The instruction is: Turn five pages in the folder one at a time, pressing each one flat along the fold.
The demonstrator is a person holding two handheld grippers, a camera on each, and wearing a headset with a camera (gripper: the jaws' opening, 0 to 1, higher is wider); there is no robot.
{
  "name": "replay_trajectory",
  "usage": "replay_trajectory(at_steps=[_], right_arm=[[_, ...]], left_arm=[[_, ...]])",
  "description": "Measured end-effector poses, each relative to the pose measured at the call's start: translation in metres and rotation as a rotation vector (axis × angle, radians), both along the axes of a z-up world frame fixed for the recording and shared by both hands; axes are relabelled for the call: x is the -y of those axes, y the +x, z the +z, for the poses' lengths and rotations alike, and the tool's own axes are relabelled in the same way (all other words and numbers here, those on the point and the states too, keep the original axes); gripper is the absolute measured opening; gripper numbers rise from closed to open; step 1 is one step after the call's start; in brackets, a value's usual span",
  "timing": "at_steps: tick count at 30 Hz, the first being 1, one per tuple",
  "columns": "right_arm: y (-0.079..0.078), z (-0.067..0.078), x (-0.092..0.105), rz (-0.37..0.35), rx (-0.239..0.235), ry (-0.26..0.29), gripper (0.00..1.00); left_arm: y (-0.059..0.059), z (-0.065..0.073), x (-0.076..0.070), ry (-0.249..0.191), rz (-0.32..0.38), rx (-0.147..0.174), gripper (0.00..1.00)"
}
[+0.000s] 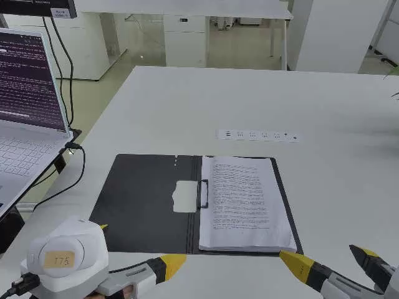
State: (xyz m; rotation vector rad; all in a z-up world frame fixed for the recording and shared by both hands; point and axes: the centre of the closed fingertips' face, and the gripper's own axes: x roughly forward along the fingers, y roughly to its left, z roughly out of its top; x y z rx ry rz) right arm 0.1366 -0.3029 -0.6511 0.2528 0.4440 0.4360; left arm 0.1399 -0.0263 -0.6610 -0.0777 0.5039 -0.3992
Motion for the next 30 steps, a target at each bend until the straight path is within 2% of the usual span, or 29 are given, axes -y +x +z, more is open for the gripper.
replay_trajectory(at_steps=[4,14,19,30], right_arm=[[-0.001,-0.003,0.002,0.015,-0.007,-0.030,0.99],[0.001,-0.004,-0.001,0.046,-0.013,-0.050,0.99],[0.003,-0.002,-0.006,0.067,-0.006,-0.065,0.99],[-0.004,-0.001,0.003,0.046,0.001,-0.079,0.98]], left_arm=[[0.000,-0.002,0.000,0.002,0.005,-0.006,0.98],[0.000,0.001,-0.001,-0.003,0.021,0.009,0.98],[-0.002,0.000,-0.003,0.002,0.022,0.002,0.98],[0.002,-0.002,0.008,0.008,-0.016,-0.009,0.98]])
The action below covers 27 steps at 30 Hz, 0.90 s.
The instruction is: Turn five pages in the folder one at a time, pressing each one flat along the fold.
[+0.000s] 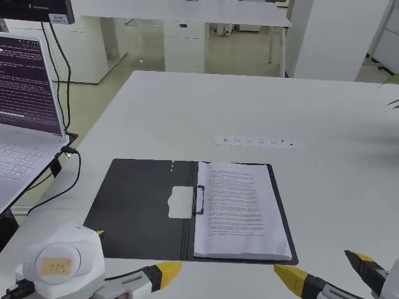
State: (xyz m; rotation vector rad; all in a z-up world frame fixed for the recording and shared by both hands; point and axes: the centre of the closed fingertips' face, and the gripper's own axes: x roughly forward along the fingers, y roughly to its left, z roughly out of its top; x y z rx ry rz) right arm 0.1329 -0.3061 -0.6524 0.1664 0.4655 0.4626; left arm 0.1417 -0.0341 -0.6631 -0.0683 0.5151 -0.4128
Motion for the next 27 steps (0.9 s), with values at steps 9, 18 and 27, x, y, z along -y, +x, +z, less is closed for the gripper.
replay_trajectory(at_steps=[9,18,27], right_arm=[[-0.002,-0.001,0.003,-0.016,0.000,-0.008,0.98],[0.001,0.002,0.000,-0.006,0.011,-0.021,0.97],[0.004,0.009,-0.007,-0.008,0.024,-0.016,0.97]], left_arm=[[0.007,0.001,0.004,0.009,-0.027,0.004,0.98],[0.011,0.000,0.009,0.010,-0.045,-0.001,0.97],[0.024,-0.002,0.023,0.016,-0.089,-0.001,0.96]])
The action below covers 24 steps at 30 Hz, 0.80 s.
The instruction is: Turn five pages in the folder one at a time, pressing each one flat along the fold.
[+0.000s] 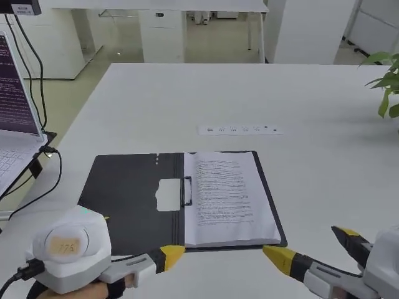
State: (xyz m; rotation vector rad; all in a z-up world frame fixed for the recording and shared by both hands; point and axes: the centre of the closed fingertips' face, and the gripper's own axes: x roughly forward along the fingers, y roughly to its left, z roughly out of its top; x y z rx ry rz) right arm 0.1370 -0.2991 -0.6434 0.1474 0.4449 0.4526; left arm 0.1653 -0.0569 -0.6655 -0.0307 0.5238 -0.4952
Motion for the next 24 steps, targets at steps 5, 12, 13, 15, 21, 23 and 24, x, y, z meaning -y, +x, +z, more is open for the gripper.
replay_trajectory(at_steps=[5,12,13,15,21,23,24], right_arm=[[-0.001,0.002,-0.002,-0.007,0.006,0.002,0.96],[-0.002,0.003,-0.002,-0.021,0.004,0.007,0.96],[-0.002,0.003,-0.002,-0.022,0.006,0.009,0.96],[-0.002,0.004,-0.003,-0.024,0.007,0.008,0.96],[-0.002,0.004,-0.003,-0.033,0.007,0.007,0.95],[-0.002,0.005,-0.003,-0.039,0.009,0.006,0.95],[-0.002,0.005,-0.002,-0.042,0.008,0.008,0.95]], left_arm=[[0.008,-0.003,0.012,0.005,-0.033,-0.003,0.96],[0.017,-0.010,0.025,0.022,-0.079,-0.008,0.95],[0.017,-0.010,0.027,0.022,-0.084,-0.010,0.95],[0.019,-0.011,0.030,0.023,-0.091,-0.012,0.95],[0.024,-0.017,0.040,0.029,-0.120,-0.019,0.94],[0.025,-0.018,0.043,0.028,-0.129,-0.022,0.94],[0.026,-0.019,0.045,0.030,-0.135,-0.024,0.94]])
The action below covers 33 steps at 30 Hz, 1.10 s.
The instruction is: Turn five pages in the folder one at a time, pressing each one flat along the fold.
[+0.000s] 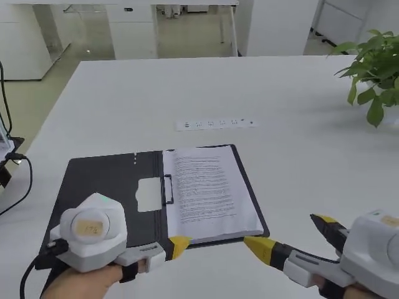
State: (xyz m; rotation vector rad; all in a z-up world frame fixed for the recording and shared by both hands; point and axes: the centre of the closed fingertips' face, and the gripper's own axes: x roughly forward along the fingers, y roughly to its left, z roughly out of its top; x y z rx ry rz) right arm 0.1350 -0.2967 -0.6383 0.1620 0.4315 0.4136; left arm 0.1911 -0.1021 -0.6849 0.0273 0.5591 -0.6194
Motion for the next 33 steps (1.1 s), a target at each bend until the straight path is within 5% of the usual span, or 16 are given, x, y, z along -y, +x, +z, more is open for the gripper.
replay_trajectory(at_steps=[11,33], right_arm=[[-0.002,0.002,0.001,-0.025,0.005,-0.004,0.95],[-0.004,0.004,0.002,-0.077,0.005,-0.006,0.94]], left_arm=[[0.009,-0.010,0.019,0.014,-0.054,-0.009,0.93],[0.039,-0.037,0.086,0.039,-0.169,-0.010,0.90]])
